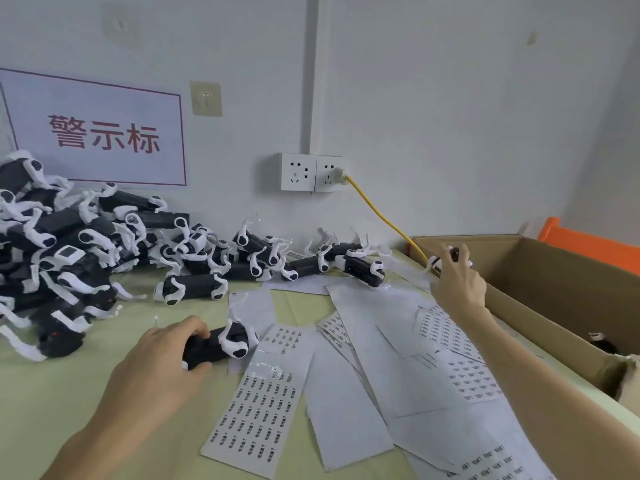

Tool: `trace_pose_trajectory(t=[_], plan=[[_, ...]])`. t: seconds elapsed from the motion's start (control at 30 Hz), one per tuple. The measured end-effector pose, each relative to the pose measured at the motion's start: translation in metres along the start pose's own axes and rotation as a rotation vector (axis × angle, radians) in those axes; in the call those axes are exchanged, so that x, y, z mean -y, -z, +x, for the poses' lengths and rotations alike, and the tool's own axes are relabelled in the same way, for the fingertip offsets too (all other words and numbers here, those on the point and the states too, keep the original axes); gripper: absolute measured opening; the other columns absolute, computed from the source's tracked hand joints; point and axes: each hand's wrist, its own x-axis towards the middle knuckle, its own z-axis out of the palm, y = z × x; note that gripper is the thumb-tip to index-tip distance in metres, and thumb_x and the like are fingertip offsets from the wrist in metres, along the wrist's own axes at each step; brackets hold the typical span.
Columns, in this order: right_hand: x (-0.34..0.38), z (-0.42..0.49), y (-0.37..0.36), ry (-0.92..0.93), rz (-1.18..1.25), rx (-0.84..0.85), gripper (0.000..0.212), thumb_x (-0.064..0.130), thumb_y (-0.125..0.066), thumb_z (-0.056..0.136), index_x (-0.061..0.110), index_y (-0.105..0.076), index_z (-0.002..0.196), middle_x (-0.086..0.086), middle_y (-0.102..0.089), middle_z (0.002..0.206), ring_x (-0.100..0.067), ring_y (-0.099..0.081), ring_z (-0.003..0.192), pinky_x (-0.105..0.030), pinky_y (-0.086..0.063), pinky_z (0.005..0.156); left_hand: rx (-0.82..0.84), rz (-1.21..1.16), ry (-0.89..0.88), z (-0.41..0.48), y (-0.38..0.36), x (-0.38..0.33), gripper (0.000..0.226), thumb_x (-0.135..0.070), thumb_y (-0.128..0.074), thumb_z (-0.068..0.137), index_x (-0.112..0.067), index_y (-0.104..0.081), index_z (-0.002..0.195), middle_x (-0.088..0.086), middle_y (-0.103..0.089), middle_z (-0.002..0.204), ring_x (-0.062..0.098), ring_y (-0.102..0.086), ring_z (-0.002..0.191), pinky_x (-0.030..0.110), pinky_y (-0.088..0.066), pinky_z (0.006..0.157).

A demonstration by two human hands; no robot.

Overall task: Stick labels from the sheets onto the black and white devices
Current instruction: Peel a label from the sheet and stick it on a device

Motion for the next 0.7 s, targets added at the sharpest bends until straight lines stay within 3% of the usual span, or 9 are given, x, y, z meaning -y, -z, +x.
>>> trace_pose_trajectory(t=[0.1, 0.23, 0.3, 0.4, 0.57, 0.7], plan=[[-0.019, 0.019, -0.017, -0.064, 0.081, 0.034, 0.068, 0.002, -0.057, 0.092, 0.021, -0.034, 0.152, -0.018, -0.028, 0.158, -0.041, -0.060, 0.084, -0.035, -0.047, 0.062, 0.016, -0.001, 0.019, 0.003, -0.002, 0.004, 0.032, -0.024, -0.078, 0.080, -0.042, -0.054, 0.092, -0.019, -0.062, 0.088, -0.003, -0.062, 0.078, 0.031, -0.050, 0.063], [-0.032, 0.030, -0.038, -0.004, 0.206, -0.109, 0.043, -0.001, -0.054, 0.098, 0.008, -0.049, 0.140, -0.021, -0.059, 0.131, -0.037, -0.062, 0.075, -0.047, -0.059, 0.060, -0.016, 0.001, 0.005, 0.005, -0.003, 0.001, 0.029, -0.022, -0.073, 0.080, -0.040, -0.053, 0.092, -0.024, -0.058, 0.084, 0.000, -0.056, 0.090, 0.029, -0.053, 0.067], [-0.032, 0.027, -0.039, 0.004, 0.262, -0.164, 0.043, -0.002, -0.055, 0.097, 0.007, -0.048, 0.139, -0.022, -0.057, 0.131, -0.040, -0.061, 0.074, -0.049, -0.058, 0.058, -0.018, -0.049, -0.008, 0.007, -0.004, 0.002, 0.030, -0.017, -0.074, 0.079, -0.038, -0.055, 0.090, -0.023, -0.061, 0.084, 0.004, -0.050, 0.097, 0.032, -0.054, 0.071], [-0.033, 0.013, -0.027, 0.059, 0.339, -0.278, 0.042, 0.001, -0.057, 0.098, 0.009, -0.049, 0.138, -0.018, -0.053, 0.134, -0.038, -0.060, 0.072, -0.046, -0.055, 0.058, -0.014, -0.145, 0.036, 0.008, -0.003, 0.004, 0.031, -0.010, -0.077, 0.076, -0.035, -0.062, 0.086, -0.017, -0.068, 0.087, 0.013, -0.058, 0.098, 0.042, -0.053, 0.081], [-0.032, -0.010, 0.004, 0.245, 0.477, -0.337, 0.049, 0.009, -0.061, 0.099, 0.024, -0.047, 0.143, 0.003, -0.049, 0.124, -0.004, -0.061, 0.070, -0.033, -0.045, 0.069, -0.015, -0.170, 0.050, 0.009, -0.005, 0.008, 0.034, -0.005, -0.082, 0.074, -0.034, -0.067, 0.081, -0.021, -0.071, 0.083, 0.015, -0.065, 0.096, 0.038, -0.052, 0.082], [-0.036, -0.018, 0.015, 0.257, 0.520, -0.367, 0.053, 0.007, -0.065, 0.096, 0.024, -0.047, 0.142, 0.008, -0.049, 0.115, 0.000, -0.061, 0.070, -0.032, -0.043, 0.072, -0.002, -0.143, 0.041, 0.010, -0.006, 0.009, 0.032, -0.005, -0.082, 0.073, -0.033, -0.067, 0.079, -0.022, -0.070, 0.080, 0.015, -0.065, 0.092, 0.036, -0.051, 0.078]])
